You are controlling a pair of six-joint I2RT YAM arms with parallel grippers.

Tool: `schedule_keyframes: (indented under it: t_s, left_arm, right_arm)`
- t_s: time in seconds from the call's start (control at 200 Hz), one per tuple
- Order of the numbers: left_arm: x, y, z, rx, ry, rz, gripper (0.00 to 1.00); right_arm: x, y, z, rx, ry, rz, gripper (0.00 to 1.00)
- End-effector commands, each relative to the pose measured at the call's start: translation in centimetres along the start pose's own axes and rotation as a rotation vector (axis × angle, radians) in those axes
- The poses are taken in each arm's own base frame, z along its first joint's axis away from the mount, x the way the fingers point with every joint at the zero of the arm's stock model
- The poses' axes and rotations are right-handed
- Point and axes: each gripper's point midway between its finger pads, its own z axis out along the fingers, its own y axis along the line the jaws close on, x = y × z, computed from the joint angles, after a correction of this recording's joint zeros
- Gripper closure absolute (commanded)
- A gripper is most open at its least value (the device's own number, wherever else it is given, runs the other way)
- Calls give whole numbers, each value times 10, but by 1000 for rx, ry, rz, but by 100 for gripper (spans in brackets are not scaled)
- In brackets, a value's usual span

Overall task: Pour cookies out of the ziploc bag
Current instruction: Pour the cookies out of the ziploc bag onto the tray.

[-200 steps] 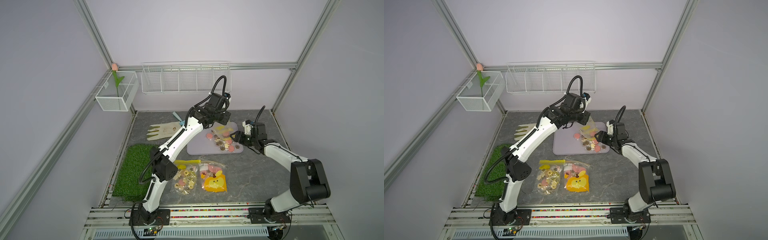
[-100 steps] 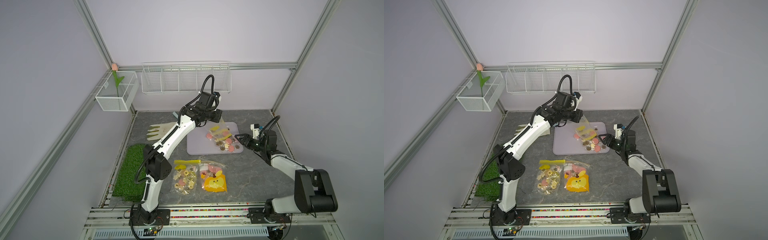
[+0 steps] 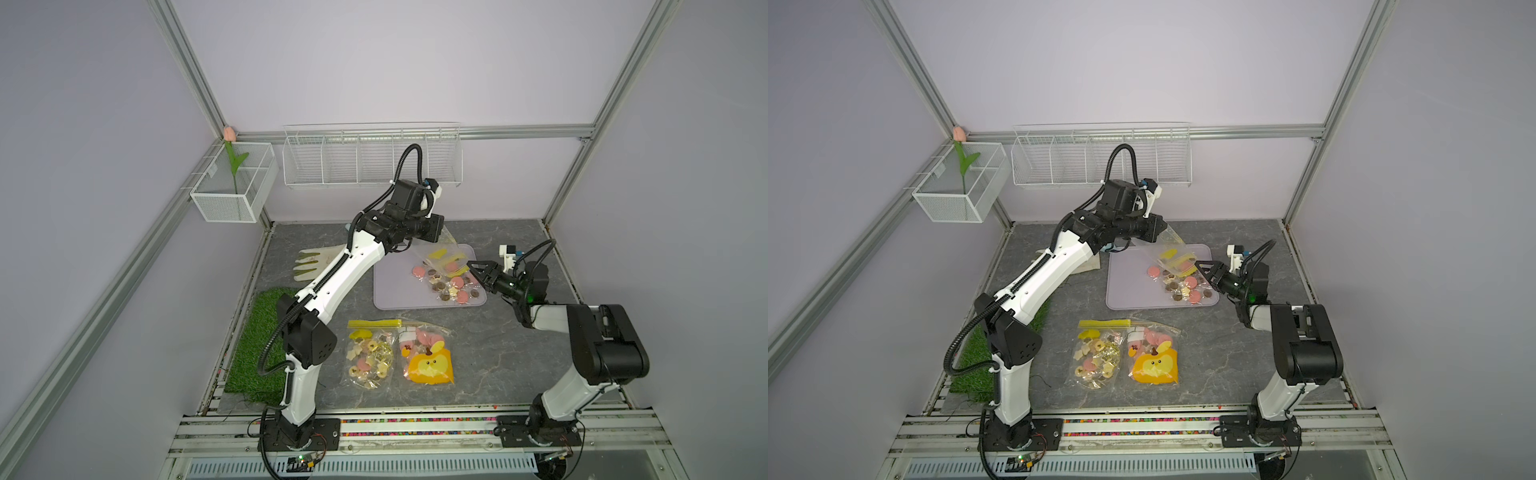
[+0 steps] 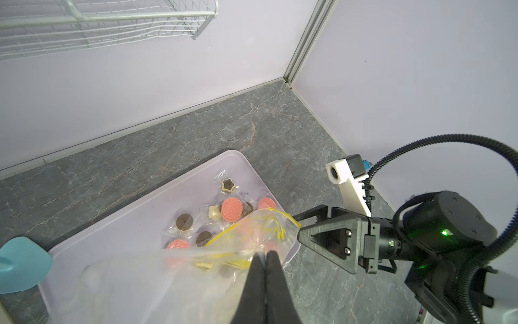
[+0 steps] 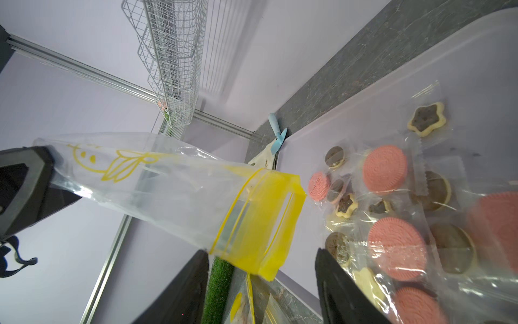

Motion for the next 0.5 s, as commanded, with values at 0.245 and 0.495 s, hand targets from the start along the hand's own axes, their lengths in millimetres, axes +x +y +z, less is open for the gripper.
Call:
schedule_keyframes:
  t_s: [0.245,0.495]
  left_arm:
    - [-8,-12,-11,63,-27,-28,100]
    - [-7,-16,-12,92,-23,-46,100]
  right_arm:
    - [-13,27,5,-205,-38,-1,36]
    - [-21,44,5,-238,-43,-17,35]
